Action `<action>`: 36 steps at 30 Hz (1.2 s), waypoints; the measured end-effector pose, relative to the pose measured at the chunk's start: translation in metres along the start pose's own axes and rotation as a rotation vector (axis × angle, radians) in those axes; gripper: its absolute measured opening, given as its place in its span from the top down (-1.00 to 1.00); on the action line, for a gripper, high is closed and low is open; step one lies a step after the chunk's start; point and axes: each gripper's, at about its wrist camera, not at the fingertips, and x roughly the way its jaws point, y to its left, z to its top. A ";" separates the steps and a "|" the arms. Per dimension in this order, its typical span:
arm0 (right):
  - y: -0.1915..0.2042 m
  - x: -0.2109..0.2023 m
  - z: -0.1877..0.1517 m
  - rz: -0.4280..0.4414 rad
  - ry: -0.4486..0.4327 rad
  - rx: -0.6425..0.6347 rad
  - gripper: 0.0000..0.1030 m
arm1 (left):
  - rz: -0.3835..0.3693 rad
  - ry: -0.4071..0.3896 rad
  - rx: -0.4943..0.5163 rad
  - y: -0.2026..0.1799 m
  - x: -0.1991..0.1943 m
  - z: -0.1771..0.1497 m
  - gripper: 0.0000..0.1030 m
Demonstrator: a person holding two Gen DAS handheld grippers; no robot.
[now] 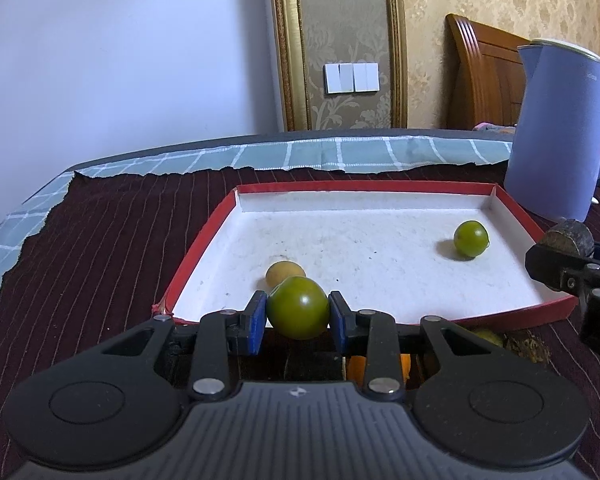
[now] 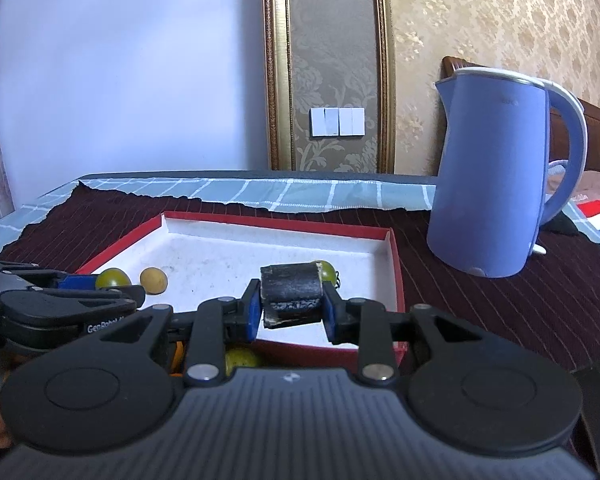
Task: Organize fruits
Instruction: 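Carry both fruits over the tray and open the left gripper, then lower the dark cylindrical fruit into the tray and open the right gripper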
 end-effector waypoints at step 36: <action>-0.008 0.052 0.018 -0.016 0.052 0.003 0.44 | 0.043 0.050 -0.042 0.020 0.048 0.034 0.37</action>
